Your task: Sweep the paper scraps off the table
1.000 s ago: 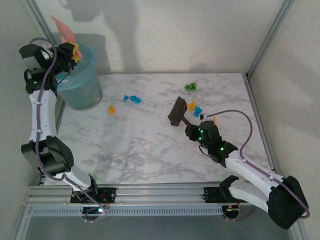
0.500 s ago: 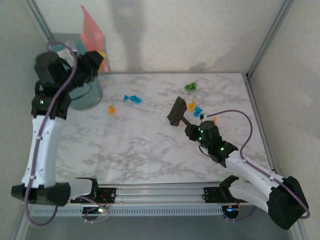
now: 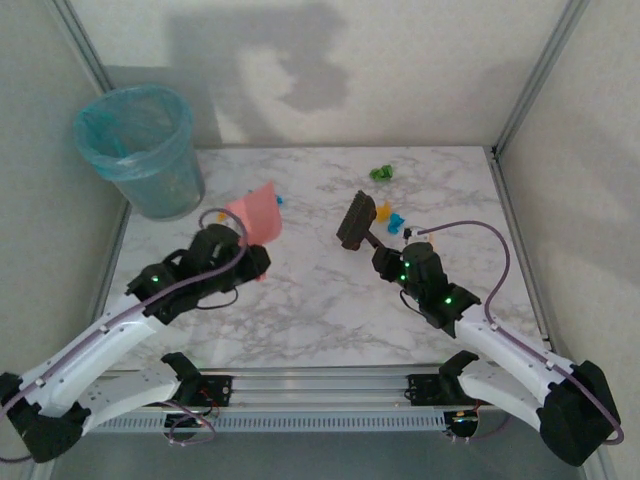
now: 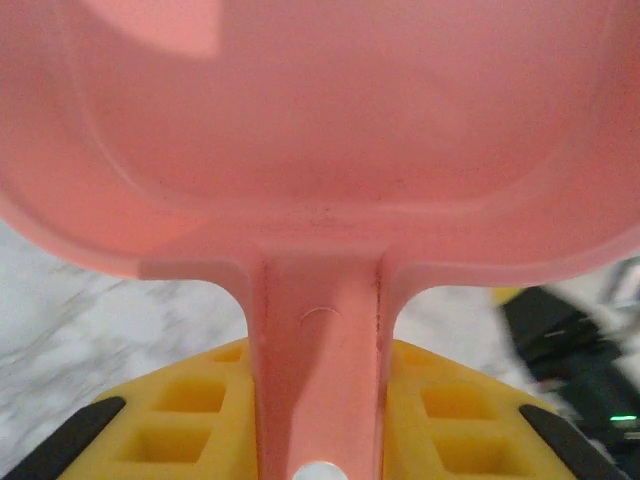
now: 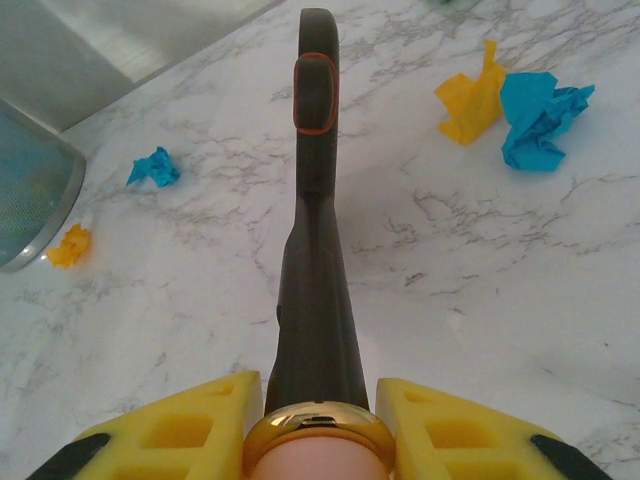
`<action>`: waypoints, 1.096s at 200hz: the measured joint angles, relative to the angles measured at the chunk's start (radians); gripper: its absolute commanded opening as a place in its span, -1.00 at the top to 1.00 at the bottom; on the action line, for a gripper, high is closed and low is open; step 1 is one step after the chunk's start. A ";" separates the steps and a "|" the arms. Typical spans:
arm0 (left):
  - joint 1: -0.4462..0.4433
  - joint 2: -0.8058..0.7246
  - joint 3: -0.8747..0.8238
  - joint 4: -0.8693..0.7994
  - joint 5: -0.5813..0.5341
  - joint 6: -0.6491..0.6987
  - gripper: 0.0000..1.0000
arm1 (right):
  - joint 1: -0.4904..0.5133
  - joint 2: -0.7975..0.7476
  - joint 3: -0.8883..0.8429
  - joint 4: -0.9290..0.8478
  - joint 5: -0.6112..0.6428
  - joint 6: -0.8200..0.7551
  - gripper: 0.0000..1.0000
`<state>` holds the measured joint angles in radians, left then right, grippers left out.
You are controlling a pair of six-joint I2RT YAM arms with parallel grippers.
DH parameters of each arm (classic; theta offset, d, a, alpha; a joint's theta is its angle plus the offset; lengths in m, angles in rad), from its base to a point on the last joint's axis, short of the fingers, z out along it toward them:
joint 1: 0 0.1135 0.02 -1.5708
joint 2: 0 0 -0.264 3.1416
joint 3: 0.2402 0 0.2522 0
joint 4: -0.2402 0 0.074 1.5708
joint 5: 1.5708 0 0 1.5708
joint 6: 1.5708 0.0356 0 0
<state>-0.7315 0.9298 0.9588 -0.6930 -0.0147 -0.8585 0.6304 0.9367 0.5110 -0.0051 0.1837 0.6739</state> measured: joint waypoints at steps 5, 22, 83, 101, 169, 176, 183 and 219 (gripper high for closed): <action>-0.027 0.002 -0.014 -0.008 -0.029 -0.010 1.00 | 0.001 -0.002 0.006 -0.012 0.000 0.001 1.00; -0.099 -0.015 -0.072 -0.019 -0.121 -0.050 1.00 | 0.004 -0.003 0.048 -0.062 0.000 0.013 1.00; -0.140 -0.085 -0.343 0.011 -0.222 -0.105 1.00 | 0.084 0.149 0.392 -0.194 -0.027 0.109 1.00; -0.145 -0.082 -0.385 0.037 -0.230 -0.092 1.00 | 0.134 0.262 0.524 -0.233 -0.046 0.113 1.00; -0.203 -0.046 -0.396 0.060 -0.256 -0.138 1.00 | 0.306 0.707 0.994 -0.347 -0.168 0.088 1.00; -0.218 -0.046 -0.399 0.056 -0.256 -0.147 1.00 | 0.314 0.745 1.029 -0.353 -0.183 0.085 1.00; -0.231 -0.047 -0.402 0.049 -0.256 -0.157 1.00 | 0.317 0.780 1.062 -0.360 -0.198 0.085 1.00; -0.264 -0.051 -0.416 0.030 -0.255 -0.195 1.00 | 0.316 0.966 1.245 -0.396 -0.248 0.086 1.00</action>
<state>-0.9958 0.8791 0.5430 -0.6632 -0.2699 -1.0531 0.9466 1.9026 1.7557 -0.4007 -0.0647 0.7597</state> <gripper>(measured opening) 0.261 0.313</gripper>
